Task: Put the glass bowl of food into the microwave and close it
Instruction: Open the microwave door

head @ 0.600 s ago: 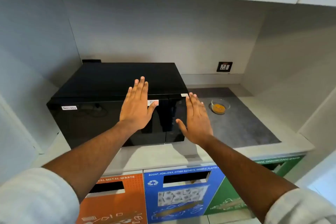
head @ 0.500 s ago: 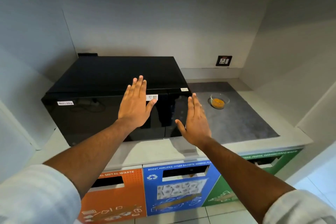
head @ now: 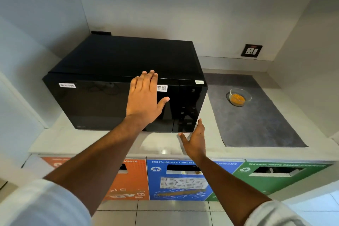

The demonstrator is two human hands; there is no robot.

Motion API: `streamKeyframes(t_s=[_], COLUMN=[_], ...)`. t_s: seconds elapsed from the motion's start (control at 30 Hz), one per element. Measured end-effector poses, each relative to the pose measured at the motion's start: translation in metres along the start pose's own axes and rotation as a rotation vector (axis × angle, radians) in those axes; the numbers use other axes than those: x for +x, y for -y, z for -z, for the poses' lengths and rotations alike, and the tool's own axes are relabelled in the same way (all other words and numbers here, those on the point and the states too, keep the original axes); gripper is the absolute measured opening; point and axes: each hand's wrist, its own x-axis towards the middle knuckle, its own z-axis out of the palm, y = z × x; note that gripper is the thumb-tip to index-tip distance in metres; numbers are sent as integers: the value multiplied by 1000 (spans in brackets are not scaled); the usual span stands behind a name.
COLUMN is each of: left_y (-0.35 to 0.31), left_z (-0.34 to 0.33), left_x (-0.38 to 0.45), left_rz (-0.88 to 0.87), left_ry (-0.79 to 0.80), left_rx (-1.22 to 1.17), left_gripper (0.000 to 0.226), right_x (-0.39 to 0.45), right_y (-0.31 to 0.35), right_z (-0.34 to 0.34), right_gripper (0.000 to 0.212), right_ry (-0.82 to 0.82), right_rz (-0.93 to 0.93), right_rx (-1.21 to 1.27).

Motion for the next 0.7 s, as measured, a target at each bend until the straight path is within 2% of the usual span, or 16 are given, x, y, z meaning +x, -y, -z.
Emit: streamKeyframes(t_s=[0.23,0.37,0.7], left_y=[-4,-3,-3], left_z=[-7,-11,-10], left_x=[2,3,0], left_rz=[41,44,41], left_ry=[-24,-39,-40], left_rx=[52,75,89], left_gripper=[91,91,93], right_x=[23,28,35], right_y=[-9,-15,-15], right_z=[-12,-18,-31], right_gripper=[97,87,77], right_ry=[3,-53,-157], right_rz=[21,55,-12], right_rx=[246,197,102])
